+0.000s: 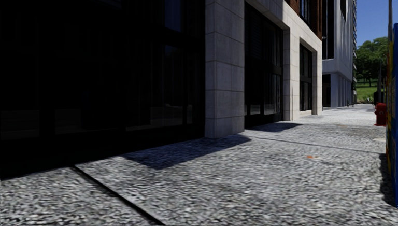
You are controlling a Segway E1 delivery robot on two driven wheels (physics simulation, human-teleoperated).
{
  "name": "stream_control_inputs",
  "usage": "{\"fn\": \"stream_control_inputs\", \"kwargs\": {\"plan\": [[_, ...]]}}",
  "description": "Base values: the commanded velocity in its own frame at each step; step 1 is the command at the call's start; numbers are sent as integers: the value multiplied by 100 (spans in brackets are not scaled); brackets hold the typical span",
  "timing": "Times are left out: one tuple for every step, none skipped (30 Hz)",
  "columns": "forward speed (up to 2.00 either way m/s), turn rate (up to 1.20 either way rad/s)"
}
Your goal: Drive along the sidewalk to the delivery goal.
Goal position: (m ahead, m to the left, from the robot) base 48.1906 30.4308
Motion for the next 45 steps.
{"fn": "stream_control_inputs", "kwargs": {"plan": [[141,-50],[141,-50],[141,-50],[141,-50],[141,-50],[141,-50],[141,-50],[141,-50],[141,-50],[141,-50],[141,-50],[200,-50],[200,-50],[200,-50],[200,-50],[200,-50],[200,-50],[200,-50],[200,-50],[200,-50],[200,-50],[200,-50],[200,-50],[200,-50],[200,-50],[200,-50],[200,-50],[200,-50],[200,-50],[200,-50],[200,-50],[200,-50],[200,-50],[200,-50],[200,-50],[200,-50],[200,-50],[200,-50],[200,-50],[200,-50],[200,-50],[200,-50],[200,-50],[200,-50],[200,-50]]}}
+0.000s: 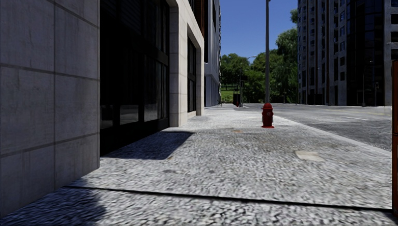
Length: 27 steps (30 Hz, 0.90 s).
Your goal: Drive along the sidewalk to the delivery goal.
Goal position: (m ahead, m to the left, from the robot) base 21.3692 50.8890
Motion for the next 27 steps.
{"fn": "stream_control_inputs", "kwargs": {"plan": [[200,-50],[200,-50],[200,-50],[200,-50],[200,-50],[200,-49],[200,-49],[200,-49],[200,-49],[200,-48],[200,-6],[200,0],[200,0],[200,0],[200,0],[200,0],[200,0],[200,0],[200,0],[200,0],[200,0],[200,0],[200,0],[200,0],[200,0],[200,0],[200,0]]}}
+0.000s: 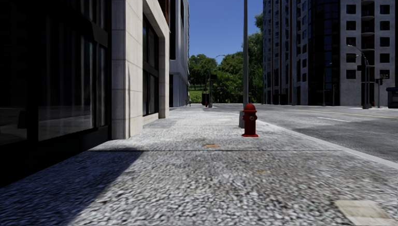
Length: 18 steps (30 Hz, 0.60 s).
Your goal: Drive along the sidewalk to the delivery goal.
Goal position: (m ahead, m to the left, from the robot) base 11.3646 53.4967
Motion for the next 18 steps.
{"fn": "stream_control_inputs", "kwargs": {"plan": [[200,0],[200,0],[200,0],[200,0],[200,0],[200,0],[200,0],[200,0],[200,0],[200,0],[200,0],[200,0],[200,0],[200,0],[200,0],[200,0],[200,0],[200,0]]}}
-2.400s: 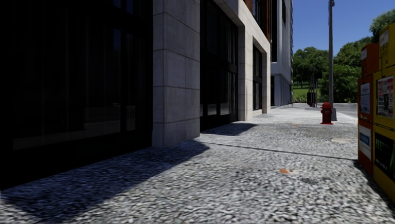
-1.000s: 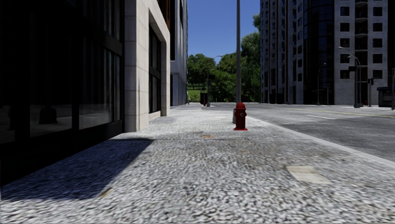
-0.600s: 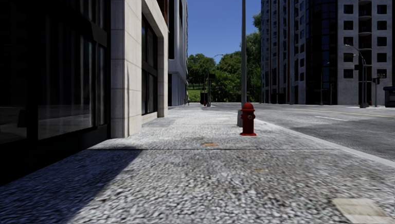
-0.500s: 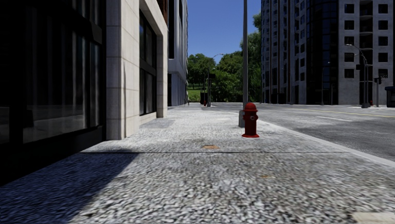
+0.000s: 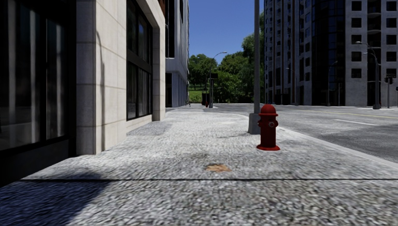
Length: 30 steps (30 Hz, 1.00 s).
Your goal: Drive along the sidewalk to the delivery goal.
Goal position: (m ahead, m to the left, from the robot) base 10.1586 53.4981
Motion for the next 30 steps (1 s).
{"fn": "stream_control_inputs", "kwargs": {"plan": [[200,0],[200,0],[200,0],[200,0],[200,0],[200,0],[200,0],[200,0],[200,0],[200,0],[200,0],[200,0],[200,0],[200,0],[200,0],[200,0],[200,0],[200,0],[200,0],[200,0],[200,0],[200,0],[200,0],[200,0],[200,0],[200,0],[200,0],[200,0],[200,0],[200,0]]}}
